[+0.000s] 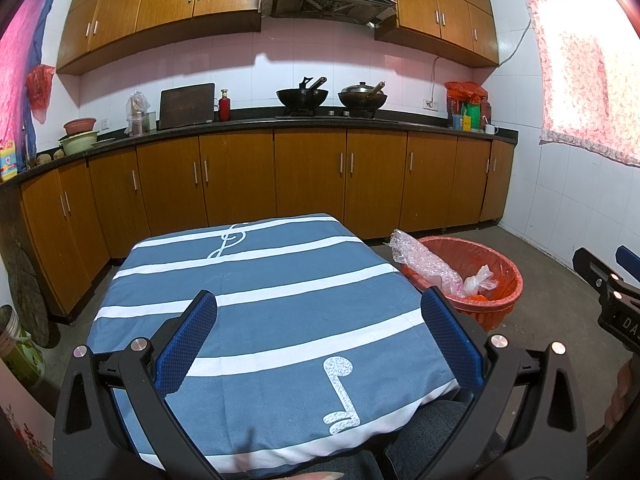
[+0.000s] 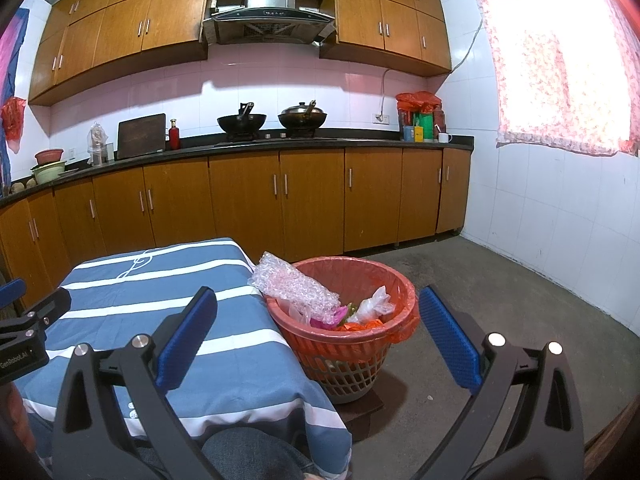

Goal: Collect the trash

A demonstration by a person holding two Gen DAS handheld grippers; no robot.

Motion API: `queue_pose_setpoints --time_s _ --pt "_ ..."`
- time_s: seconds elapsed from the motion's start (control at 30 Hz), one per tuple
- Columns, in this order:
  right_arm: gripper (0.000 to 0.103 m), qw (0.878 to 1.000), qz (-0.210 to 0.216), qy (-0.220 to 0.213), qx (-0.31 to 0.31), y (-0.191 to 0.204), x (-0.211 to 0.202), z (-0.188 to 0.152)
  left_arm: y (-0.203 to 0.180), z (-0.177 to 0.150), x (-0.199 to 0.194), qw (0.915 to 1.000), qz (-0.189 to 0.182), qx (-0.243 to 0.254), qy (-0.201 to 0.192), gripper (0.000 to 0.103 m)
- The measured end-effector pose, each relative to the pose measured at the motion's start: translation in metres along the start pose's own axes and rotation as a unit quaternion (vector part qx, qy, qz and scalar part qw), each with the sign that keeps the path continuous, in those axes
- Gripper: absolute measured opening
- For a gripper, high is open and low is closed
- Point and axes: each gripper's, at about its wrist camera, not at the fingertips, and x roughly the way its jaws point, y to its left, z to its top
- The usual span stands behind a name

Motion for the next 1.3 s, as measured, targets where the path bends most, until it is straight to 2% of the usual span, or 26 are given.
queue_pose_setpoints --time_s 1.3 --pt "0.099 1.000 0.000 0.001 0.002 -0.0014 0.0007 -0.0004 -0.0027 -0.0017 0.0009 1.0000 -0.002 -0.001 0.002 0.101"
